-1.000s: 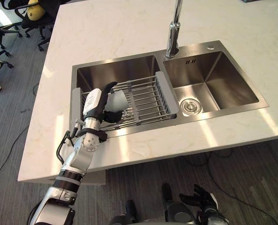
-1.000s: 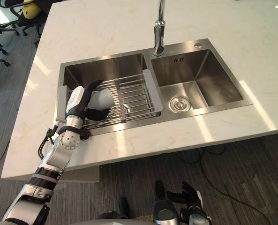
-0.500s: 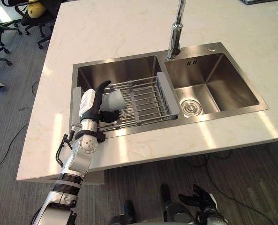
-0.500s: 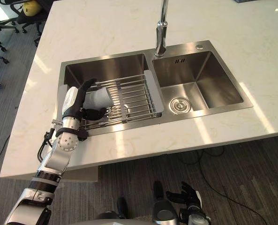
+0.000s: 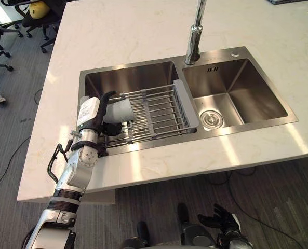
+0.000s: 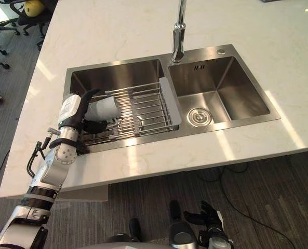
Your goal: Walk over to the sink, pick up the cup, carry it to the dishwasher, place the cup inside the dishwasher, then close the dishwasher door
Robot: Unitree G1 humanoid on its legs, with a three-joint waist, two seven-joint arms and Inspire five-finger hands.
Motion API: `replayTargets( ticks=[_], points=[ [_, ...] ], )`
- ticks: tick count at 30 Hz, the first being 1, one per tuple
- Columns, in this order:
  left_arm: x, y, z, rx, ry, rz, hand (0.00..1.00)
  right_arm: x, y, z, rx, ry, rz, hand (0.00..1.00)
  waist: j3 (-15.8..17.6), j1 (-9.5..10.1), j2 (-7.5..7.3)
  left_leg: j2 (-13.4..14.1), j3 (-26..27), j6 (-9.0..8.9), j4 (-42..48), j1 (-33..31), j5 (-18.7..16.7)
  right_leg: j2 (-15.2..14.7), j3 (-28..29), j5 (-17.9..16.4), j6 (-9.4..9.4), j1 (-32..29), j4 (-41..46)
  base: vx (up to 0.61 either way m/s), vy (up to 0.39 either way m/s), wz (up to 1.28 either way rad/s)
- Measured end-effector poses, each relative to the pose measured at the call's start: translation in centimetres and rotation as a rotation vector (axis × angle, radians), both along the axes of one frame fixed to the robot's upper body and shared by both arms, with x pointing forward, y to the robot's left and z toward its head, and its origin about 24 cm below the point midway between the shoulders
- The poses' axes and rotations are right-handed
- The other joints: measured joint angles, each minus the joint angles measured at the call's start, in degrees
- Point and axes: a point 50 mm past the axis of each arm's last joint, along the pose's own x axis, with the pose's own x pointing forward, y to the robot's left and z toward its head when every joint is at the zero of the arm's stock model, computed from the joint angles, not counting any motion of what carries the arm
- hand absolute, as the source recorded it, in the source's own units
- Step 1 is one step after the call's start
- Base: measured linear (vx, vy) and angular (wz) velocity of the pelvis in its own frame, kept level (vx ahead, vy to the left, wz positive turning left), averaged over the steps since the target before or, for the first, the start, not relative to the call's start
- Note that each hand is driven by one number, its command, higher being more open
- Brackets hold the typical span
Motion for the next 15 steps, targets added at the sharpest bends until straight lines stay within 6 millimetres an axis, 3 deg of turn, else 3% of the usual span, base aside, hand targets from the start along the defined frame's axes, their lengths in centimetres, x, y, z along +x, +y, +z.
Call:
replayTargets(
  ticks=[15],
  points=[
    [0.51, 1.06, 0.63, 0.048, 0.029, -0.005, 0.3, 0.41, 0.38, 0.16, 0.014, -0.013, 0.035, 0.9, -0.3, -0.06, -0.5, -0.1, 0.3, 0.03, -0.3, 0.2, 0.0, 0.1, 0.3, 0.0, 0.0, -0.2, 0.1, 0.0, 0.0, 0.0]
  ],
)
